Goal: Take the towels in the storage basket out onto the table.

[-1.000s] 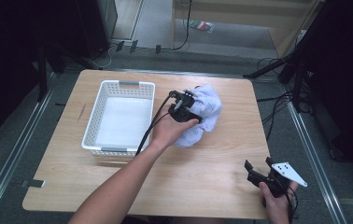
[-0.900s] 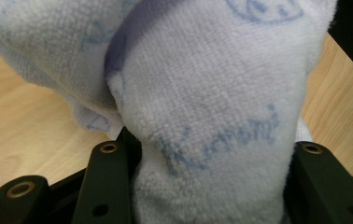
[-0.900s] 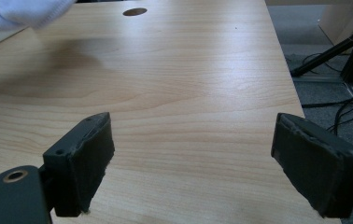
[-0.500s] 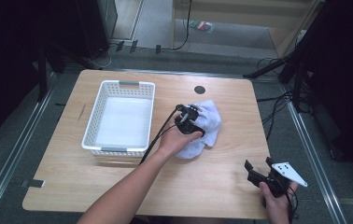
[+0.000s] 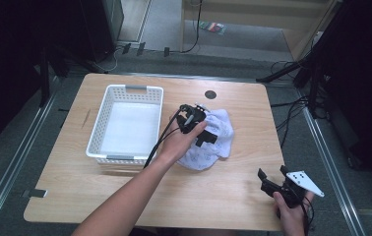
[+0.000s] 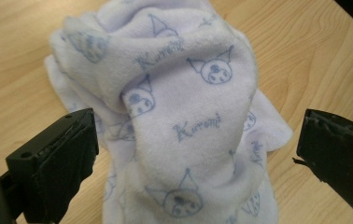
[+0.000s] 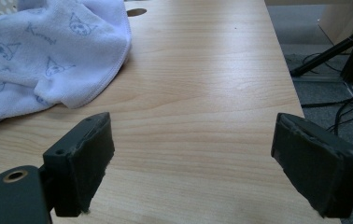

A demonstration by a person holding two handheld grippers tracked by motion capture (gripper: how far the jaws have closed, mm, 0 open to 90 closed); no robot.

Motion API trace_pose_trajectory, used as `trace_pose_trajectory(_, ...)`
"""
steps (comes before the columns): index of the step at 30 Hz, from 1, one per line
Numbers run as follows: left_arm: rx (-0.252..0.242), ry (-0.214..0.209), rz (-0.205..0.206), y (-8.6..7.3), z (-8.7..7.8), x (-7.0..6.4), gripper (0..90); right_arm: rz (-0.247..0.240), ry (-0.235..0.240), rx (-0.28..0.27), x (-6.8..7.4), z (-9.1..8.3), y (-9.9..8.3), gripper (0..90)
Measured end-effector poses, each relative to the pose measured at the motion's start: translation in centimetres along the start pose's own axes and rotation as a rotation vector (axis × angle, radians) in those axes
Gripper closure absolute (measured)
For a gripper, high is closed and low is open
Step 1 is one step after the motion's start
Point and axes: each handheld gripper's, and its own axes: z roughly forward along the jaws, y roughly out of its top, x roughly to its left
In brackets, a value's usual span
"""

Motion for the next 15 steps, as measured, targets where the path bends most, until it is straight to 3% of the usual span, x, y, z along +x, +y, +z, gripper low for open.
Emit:
trace_pose_trajectory(10,-0.05,0.012,0.005,-0.2,-3.1,0.9,0.0,0.003,-0.003,0.0,0.0,0.0,0.0,13.3)
trace_pose_trajectory(13,-0.067,0.023,-0.011,-0.3,-3.7,1.3,0.0,0.003,-0.003,0.002,0.0,0.0,0.0,13.3)
trace_pose_trajectory(15,-0.068,0.007,-0.02,-0.4,-4.1,1.6,0.0,0.002,-0.003,0.003,0.0,0.0,0.0,13.3)
